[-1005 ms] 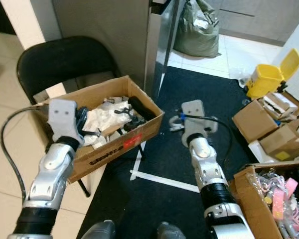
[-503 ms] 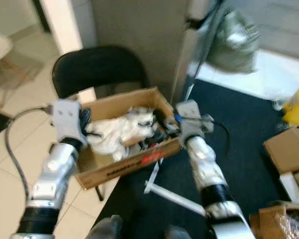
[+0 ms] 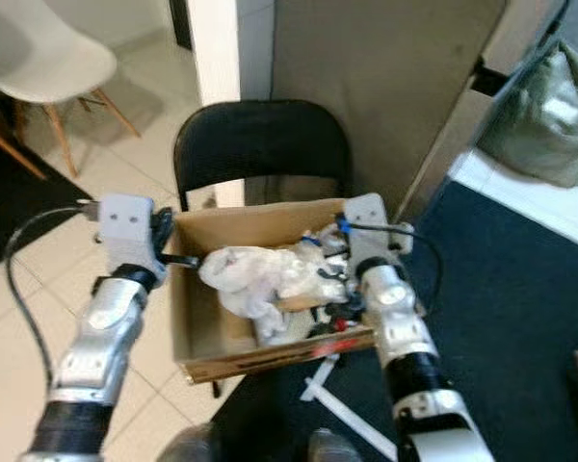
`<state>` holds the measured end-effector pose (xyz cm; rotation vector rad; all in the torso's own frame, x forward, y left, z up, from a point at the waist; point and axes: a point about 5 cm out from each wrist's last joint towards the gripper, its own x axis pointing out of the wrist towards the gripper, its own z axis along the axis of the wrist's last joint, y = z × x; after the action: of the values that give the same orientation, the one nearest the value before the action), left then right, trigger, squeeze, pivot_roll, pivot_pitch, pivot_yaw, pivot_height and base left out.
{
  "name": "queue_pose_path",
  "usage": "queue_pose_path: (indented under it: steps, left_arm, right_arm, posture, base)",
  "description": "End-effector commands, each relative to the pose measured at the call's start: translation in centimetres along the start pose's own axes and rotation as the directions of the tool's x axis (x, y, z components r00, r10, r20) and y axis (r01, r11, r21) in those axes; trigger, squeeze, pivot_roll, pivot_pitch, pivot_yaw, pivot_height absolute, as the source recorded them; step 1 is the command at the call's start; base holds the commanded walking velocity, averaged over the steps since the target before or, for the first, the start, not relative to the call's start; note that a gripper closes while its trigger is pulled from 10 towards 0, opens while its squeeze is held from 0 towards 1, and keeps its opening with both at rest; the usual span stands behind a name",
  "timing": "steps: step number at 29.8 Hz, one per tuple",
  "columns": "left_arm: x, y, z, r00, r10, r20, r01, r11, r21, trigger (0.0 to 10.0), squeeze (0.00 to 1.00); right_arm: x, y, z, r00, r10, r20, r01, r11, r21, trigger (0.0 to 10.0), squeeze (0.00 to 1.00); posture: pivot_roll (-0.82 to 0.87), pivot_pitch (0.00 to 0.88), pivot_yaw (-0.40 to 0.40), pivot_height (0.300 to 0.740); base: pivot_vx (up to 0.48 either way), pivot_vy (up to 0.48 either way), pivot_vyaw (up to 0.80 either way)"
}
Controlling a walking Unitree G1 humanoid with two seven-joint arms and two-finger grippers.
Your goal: Picking trash to rubbish bin
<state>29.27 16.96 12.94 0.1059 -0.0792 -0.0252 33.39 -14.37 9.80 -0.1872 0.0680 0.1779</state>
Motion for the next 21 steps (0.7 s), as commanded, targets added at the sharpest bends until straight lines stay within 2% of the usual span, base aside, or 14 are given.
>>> queue_pose_path:
  steps: [1, 4, 7, 9, 10, 12, 14, 17, 19, 21]
  left_arm:
    - [0.0, -0.4, -0.3, 1.000, -0.014, -0.017, 0.014, 1.000, 0.004, 10.0, 0.00]
    - [0.0, -0.5, -0.6, 0.999, -0.026, -0.040, 0.027, 0.999, 0.025, 10.0, 0.00]
    - [0.0, -0.7, -1.2, 0.996, -0.052, -0.076, 0.055, 0.997, 0.047, 10.0, 0.00]
    - [-0.3, -1.2, -2.2, 0.982, -0.126, -0.142, 0.138, 0.987, 0.084, 10.0, 0.00]
    - [-0.3, -1.2, -2.2, 0.982, -0.126, -0.142, 0.138, 0.987, 0.084, 10.0, 0.00]
    - [-0.8, -1.7, -3.3, 0.951, -0.211, -0.227, 0.238, 0.967, 0.096, 10.0, 0.00]
    - [-1.2, -1.9, -3.9, 0.928, -0.264, -0.262, 0.300, 0.948, 0.106, 10.0, 0.00]
    - [-1.5, -2.0, -4.2, 0.910, -0.293, -0.292, 0.332, 0.939, 0.093, 10.0, 0.00]
    - [-1.9, -2.3, -4.5, 0.881, -0.348, -0.321, 0.389, 0.918, 0.072, 10.0, 0.00]
    - [-2.0, -2.3, -4.5, 0.880, -0.355, -0.317, 0.395, 0.916, 0.072, 10.0, 0.00]
  right_arm:
    - [-0.3, -0.8, -0.7, 0.999, -0.029, -0.021, 0.028, 1.000, -0.009, 10.0, 0.00]
    - [-0.3, -0.7, -0.8, 0.999, -0.020, -0.027, 0.019, 0.998, -0.054, 10.0, 0.00]
    - [-0.2, -0.6, -1.0, 0.999, -0.006, -0.036, 0.004, 0.999, -0.046, 10.0, 0.00]
    - [-0.1, -0.4, -1.3, 0.997, 0.034, -0.062, -0.035, 0.999, -0.016, 10.0, 0.00]
    - [-0.1, -0.4, -1.3, 0.997, 0.034, -0.062, -0.035, 0.999, -0.016, 10.0, 0.00]
    - [-0.1, 0.0, -1.8, 0.992, 0.077, -0.100, -0.079, 0.997, -0.019, 10.0, 0.00]
    - [-0.2, 0.4, -2.4, 0.984, 0.109, -0.140, -0.115, 0.993, -0.037, 10.0, 0.00]
    - [-0.2, 0.7, -3.0, 0.973, 0.138, -0.184, -0.152, 0.986, -0.063, 10.0, 0.00]
    - [-0.5, 1.2, -4.2, 0.949, 0.177, -0.262, -0.217, 0.967, -0.135, 10.0, 0.00]
    - [-0.6, 1.3, -4.4, 0.944, 0.182, -0.275, -0.227, 0.963, -0.145, 10.0, 0.00]
  posture:
    - [0.07, 0.045, -0.074, 0.740]
    - [0.07, 0.045, -0.075, 0.740]
    - [0.07, 0.047, -0.076, 0.740]
    - [0.07, 0.046, -0.077, 0.740]
    - [0.07, 0.046, -0.077, 0.740]
    - [0.07, 0.045, -0.077, 0.740]
    - [0.07, 0.047, -0.077, 0.740]
    - [0.07, 0.046, -0.077, 0.740]
    - [0.08, 0.045, -0.080, 0.740]
    - [0.08, 0.045, -0.080, 0.740]
  base:
    - [0.281, 0.000, 0.00]
    - [0.080, 0.000, 0.00]
    - [0.000, 0.000, 0.00]
    - [0.000, 0.000, 0.00]
    - [0.000, 0.000, 0.00]
    - [0.000, 0.000, 0.00]
    - [0.000, 0.000, 0.00]
    - [0.000, 0.000, 0.00]
    - [0.000, 0.000, 0.00]
    - [0.000, 0.000, 0.00]
